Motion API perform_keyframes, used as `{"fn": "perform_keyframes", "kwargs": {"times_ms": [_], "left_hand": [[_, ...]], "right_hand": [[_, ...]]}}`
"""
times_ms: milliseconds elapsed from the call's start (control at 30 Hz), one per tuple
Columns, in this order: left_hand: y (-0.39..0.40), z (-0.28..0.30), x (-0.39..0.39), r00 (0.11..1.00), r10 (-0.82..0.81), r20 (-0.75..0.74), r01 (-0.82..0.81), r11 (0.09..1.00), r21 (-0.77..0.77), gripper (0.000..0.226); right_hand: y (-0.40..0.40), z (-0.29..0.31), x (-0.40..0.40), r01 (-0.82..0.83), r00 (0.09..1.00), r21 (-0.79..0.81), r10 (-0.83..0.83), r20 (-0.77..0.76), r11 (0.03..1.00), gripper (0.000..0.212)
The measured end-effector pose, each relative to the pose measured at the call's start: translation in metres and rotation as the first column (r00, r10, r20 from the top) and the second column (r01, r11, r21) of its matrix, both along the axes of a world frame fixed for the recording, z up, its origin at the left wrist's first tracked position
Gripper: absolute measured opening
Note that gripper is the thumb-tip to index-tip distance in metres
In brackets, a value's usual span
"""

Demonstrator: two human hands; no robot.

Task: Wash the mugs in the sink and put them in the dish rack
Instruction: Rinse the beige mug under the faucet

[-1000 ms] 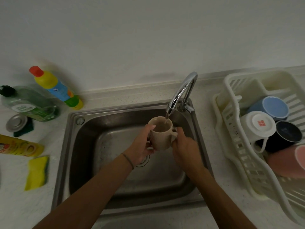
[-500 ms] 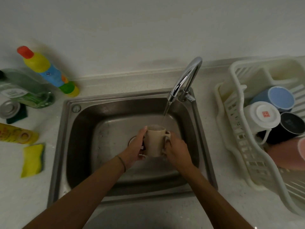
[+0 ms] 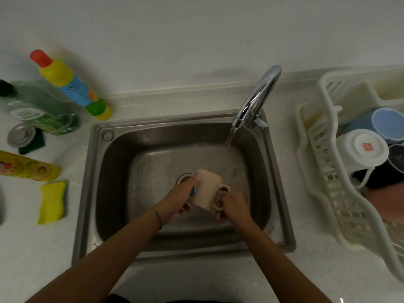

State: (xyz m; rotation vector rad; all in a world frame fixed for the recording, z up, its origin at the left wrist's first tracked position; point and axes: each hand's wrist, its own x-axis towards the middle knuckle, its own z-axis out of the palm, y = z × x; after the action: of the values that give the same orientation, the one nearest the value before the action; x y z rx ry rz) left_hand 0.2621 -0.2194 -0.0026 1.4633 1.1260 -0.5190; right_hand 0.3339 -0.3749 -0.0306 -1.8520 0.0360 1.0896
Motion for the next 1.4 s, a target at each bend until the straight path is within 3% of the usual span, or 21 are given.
{"fn": "perform_keyframes", "kwargs": {"times_ms": [267,433,500,633,933,1200,1400], "left_hand": [[0.006,0.016,-0.002,0.993,-0.105,0.052,0.099,0.99,0.103,0.031],[0.011,0.021,0.003,0.999,-0.022,0.041,0.018,0.996,0.091,0.034],[0.011,0.024,0.007,0.999,0.017,0.037,-0.018,0.999,0.044,0.042],[0.006,0.025,0.018,0.985,0.169,0.045,-0.163,0.98,-0.116,0.046],[-0.005,0.022,0.037,0.929,0.361,0.077,-0.312,0.881,-0.356,0.058],[-0.016,0.023,0.054,0.898,0.406,0.172,-0.307,0.856,-0.416,0.049],[-0.021,0.015,0.066,0.87,0.467,0.154,-0.377,0.835,-0.401,0.044]], "right_hand": [[0.002,0.007,0.001,0.107,0.965,0.151,-0.066,-0.254,0.983,0.024],[0.002,0.013,0.005,0.173,0.932,0.214,-0.09,-0.351,0.961,0.021],[0.002,0.012,0.008,0.102,0.965,0.215,-0.045,-0.257,0.971,0.024],[-0.002,0.016,0.02,-0.063,0.995,0.145,0.051,0.082,0.987,0.024],[-0.006,0.025,0.042,-0.214,0.834,-0.072,0.22,0.506,0.974,0.018],[-0.015,0.037,0.057,-0.208,0.731,-0.127,0.24,0.639,0.97,0.023],[-0.026,0.052,0.059,-0.147,0.782,-0.098,0.176,0.598,0.984,0.019]]}}
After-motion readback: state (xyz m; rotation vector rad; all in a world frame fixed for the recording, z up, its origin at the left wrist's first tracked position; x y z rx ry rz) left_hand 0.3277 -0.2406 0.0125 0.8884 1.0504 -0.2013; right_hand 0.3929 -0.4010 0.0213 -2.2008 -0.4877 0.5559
